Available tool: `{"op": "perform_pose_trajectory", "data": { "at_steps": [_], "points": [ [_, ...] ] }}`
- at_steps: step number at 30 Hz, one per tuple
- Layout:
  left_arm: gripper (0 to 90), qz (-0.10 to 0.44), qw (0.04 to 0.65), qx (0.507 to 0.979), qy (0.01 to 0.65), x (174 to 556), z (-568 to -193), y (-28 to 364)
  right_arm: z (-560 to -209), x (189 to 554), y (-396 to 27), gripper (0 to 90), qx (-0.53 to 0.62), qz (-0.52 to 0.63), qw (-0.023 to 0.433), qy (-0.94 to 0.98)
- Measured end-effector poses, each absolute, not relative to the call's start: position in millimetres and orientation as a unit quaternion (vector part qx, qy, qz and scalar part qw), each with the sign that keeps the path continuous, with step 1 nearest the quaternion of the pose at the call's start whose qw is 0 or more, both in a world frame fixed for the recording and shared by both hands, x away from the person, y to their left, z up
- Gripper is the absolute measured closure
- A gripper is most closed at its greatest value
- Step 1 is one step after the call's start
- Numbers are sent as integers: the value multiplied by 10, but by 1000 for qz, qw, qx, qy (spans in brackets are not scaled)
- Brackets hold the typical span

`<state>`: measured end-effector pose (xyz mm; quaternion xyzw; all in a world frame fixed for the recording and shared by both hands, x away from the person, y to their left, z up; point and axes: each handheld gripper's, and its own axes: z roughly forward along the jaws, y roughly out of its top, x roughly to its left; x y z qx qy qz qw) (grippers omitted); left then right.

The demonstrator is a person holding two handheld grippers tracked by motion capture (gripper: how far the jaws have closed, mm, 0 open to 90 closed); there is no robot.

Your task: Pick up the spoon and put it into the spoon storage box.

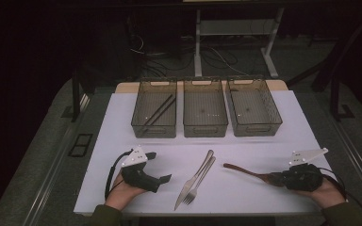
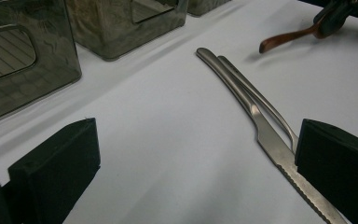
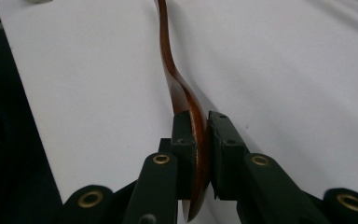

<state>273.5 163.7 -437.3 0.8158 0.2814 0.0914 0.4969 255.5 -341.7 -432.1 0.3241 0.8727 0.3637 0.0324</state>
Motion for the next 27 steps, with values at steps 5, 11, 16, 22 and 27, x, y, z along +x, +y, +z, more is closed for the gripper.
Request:
{"op": "perform_pose_trajectory", "data": {
  "at_steps": [5, 11, 16, 22, 27],
  "points": [
    [0, 91, 496, 817, 280, 2735, -4378, 1626, -4261, 2570, -3455, 801, 330, 387, 41, 860],
    [0, 91, 492, 821, 275, 2735, -4390, 1615, -4191, 2607, -3470, 801, 334, 397, 55, 853],
    [0, 89, 497, 818, 277, 2731, -4389, 1610, -4140, 2659, -3463, 801, 337, 407, 62, 847],
    [0, 90, 495, 819, 275, 2729, -4393, 1605, -4048, 2734, -3446, 801, 339, 415, 70, 841],
    [0, 91, 495, 819, 275, 2724, -4383, 1612, -3969, 2811, -3415, 801, 342, 427, 76, 834]
  ]
}}
